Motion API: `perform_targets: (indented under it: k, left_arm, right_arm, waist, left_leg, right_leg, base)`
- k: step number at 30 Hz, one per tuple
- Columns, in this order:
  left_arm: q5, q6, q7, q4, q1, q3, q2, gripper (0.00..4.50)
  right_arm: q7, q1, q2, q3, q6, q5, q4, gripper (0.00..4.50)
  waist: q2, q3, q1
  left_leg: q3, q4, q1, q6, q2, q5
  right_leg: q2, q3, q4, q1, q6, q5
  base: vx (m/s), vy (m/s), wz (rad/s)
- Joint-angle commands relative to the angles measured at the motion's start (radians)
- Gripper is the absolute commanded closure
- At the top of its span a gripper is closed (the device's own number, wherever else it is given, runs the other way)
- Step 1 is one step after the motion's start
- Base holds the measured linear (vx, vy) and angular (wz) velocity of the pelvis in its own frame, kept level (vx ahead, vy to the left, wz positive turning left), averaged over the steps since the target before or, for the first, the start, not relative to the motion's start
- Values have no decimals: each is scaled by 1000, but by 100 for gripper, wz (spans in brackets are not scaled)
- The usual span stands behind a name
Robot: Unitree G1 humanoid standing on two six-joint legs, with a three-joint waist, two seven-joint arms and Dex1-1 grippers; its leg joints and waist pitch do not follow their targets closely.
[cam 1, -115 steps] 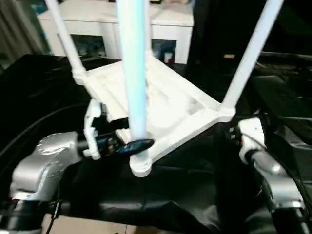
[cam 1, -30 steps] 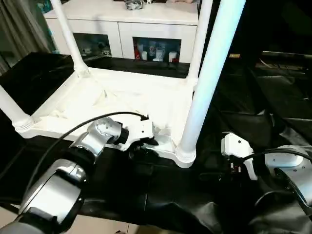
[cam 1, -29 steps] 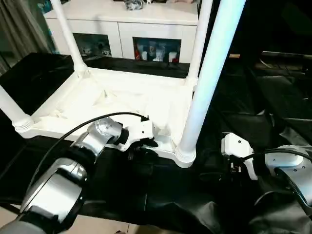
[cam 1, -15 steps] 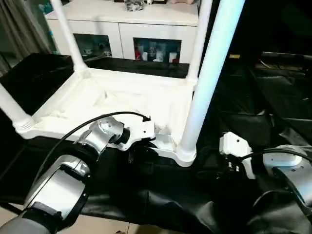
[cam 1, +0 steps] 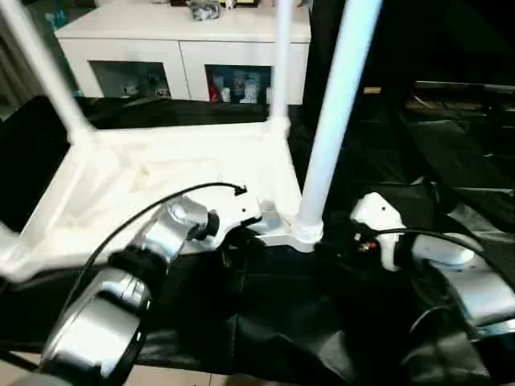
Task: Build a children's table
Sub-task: Rotate table base, then rotate leg to tighten
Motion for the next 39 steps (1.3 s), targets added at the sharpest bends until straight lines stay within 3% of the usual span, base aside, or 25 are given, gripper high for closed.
perform_targets:
  k: [1, 4, 5, 8, 9, 12, 13, 15, 16, 19, 29, 39]
  left_arm:
    - [-35, 55, 49, -9, 57, 22, -8, 448]
    - [-43, 71, 57, -86, 101, 24, -9, 448]
    - [-39, 71, 71, -110, 120, 22, -11, 448]
    - [-41, 91, 101, -155, 150, 32, -22, 448]
    - [-44, 106, 113, -185, 167, 38, -28, 448]
    - [-39, 127, 127, -234, 199, 43, -33, 448]
    - [-38, 130, 128, -239, 202, 44, -33, 448]
    - [-36, 130, 132, -247, 207, 46, -33, 448]
    - [-35, 139, 135, -259, 212, 47, -32, 448]
    - [-33, 159, 142, -288, 221, 50, -26, 448]
    - [-27, 197, 143, -343, 245, 47, -9, 450]
    - [-17, 219, 149, -348, 248, 44, 4, 450]
  right_arm:
    - [-13, -21, 6, -1, -20, -6, 11, 99]
    - [-46, -41, 44, 5, -38, -13, 53, 99]
    - [-67, -54, 67, 11, -36, -20, 80, 99]
    - [-100, -74, 99, 18, -31, -34, 116, 99]
    - [-111, -84, 117, 17, -28, -33, 133, 99]
    - [-113, -104, 136, 35, -41, -46, 173, 99]
    - [-113, -107, 138, 38, -46, -49, 181, 99]
    - [-120, -118, 148, 44, -61, -58, 209, 99]
    - [-124, -123, 153, 43, -67, -58, 221, 99]
    - [-143, -139, 166, 39, -84, -67, 260, 99]
    - [-140, -140, 178, 21, -99, -56, 288, 169]
    - [-149, -120, 198, 12, -108, -45, 293, 173]
  waist:
    - [-24, -51, 9]
    - [-23, -50, 8]
    - [-31, -51, 5]
    - [-26, -50, 2]
    - [-36, -50, 1]
    - [-27, -51, 4]
    - [-35, -50, 3]
    - [-31, -48, 4]
    - [-36, -45, 2]
    - [-38, -43, -1]
    - [-36, -41, -5]
    - [-34, -40, -14]
  left_leg:
    - [-7, -67, 3, 50, 24, -236]
    - [-8, -69, 0, 52, 23, -232]
    - [-7, -69, -2, 52, 23, -224]
    - [-7, -70, -2, 48, 23, -227]
    - [-5, -69, -2, 50, 22, -226]
    - [-6, -70, -1, 47, 25, -218]
    - [-4, -70, 0, 49, 25, -219]
    - [-4, -71, 0, 47, 23, -231]
    - [-6, -73, -3, 46, 23, -239]
    - [-7, -75, -4, 38, 23, -251]
    - [-6, -76, -4, 45, 23, -244]
    - [-7, -79, -4, 40, 24, -259]
  right_leg:
    - [-53, 31, -91, 45, -195, -333]
    - [-51, 29, -91, 44, -193, -319]
    - [-54, 30, -89, 44, -194, -319]
    - [-52, 30, -90, 41, -190, -326]
    - [-50, 30, -92, 40, -185, -329]
    - [-52, 32, -88, 39, -192, -306]
    - [-50, 32, -89, 38, -191, -302]
    - [-51, 32, -90, 37, -184, -314]
    - [-52, 32, -90, 38, -178, -330]
    - [-51, 32, -94, 36, -163, -364]
    - [-50, 34, -92, 36, -175, -328]
    - [-51, 34, -93, 36, -184, -321]
  base:
    - [0, 0, 0]
    - [0, 0, 0]
    - [0, 0, 0]
    - [0, 0, 0]
    - [0, 0, 0]
    - [0, 0, 0]
    - [0, 0, 0]
    - [0, 0, 0]
    - [0, 0, 0]
    - [0, 0, 0]
    - [0, 0, 0]
    - [0, 0, 0]
